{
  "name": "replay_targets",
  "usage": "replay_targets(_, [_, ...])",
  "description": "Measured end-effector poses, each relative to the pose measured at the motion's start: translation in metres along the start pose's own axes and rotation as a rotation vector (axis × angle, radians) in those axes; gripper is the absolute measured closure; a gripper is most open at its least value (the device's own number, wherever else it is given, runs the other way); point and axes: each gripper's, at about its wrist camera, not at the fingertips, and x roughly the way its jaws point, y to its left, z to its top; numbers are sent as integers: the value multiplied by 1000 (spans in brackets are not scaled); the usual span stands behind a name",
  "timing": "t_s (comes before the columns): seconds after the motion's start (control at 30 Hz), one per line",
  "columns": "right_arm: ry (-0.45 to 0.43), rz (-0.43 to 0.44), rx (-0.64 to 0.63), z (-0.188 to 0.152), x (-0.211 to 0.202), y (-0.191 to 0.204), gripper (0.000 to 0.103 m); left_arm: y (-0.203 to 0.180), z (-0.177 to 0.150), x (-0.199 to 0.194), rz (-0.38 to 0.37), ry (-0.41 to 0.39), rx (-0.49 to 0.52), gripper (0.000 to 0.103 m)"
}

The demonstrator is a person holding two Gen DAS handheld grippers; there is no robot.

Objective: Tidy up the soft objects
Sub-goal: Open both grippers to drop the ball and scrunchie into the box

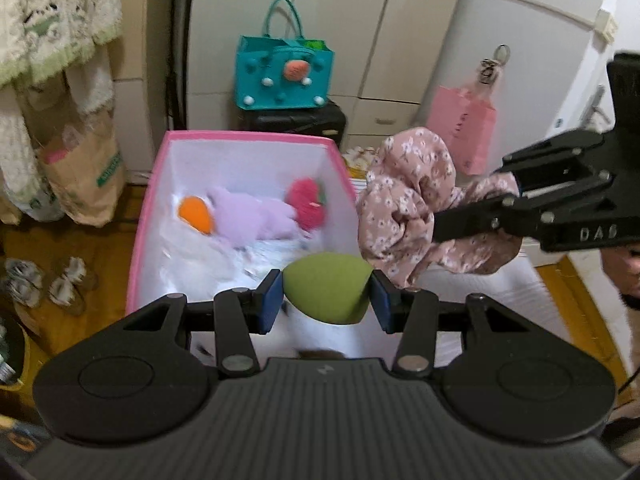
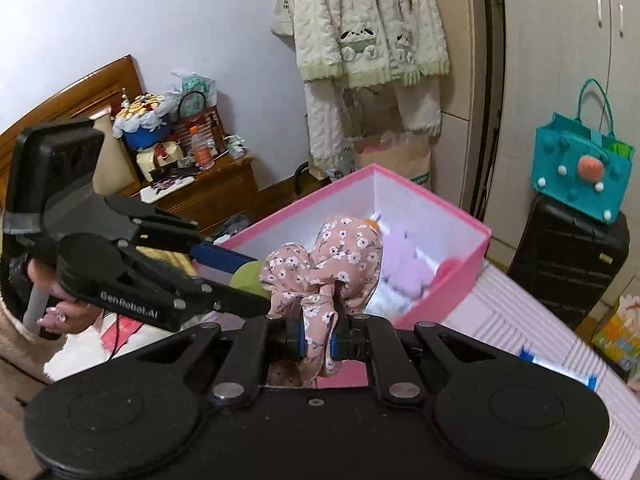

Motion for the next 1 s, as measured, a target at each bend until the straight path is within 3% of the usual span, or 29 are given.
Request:
replay_targets(0.4, [51,28,69,54,104,-50,87,37,26,66,114,46,36,57])
replay_targets(0.53, [70,21,119,62,137,-66,86,44,29,84,186,70,56,57])
replay_targets(0.63, [84,33,151,65,155,-72,80,47,29,91,214,83,65,55])
replay_targets(0.7, [80,22,144,65,163,-74,68,51,31,96,215,92,54,54])
replay_targets(0.83, [79,-15,123,67,177,-78,54,51,32,95,227,82,44,49])
replay_targets(0.9, [81,-19,133,67,177,-79,49,49,31,89,235,61,60,43])
replay_targets(1.0, [67,-30,121,66,168,-76,42,48,30,83,247,44,72,42])
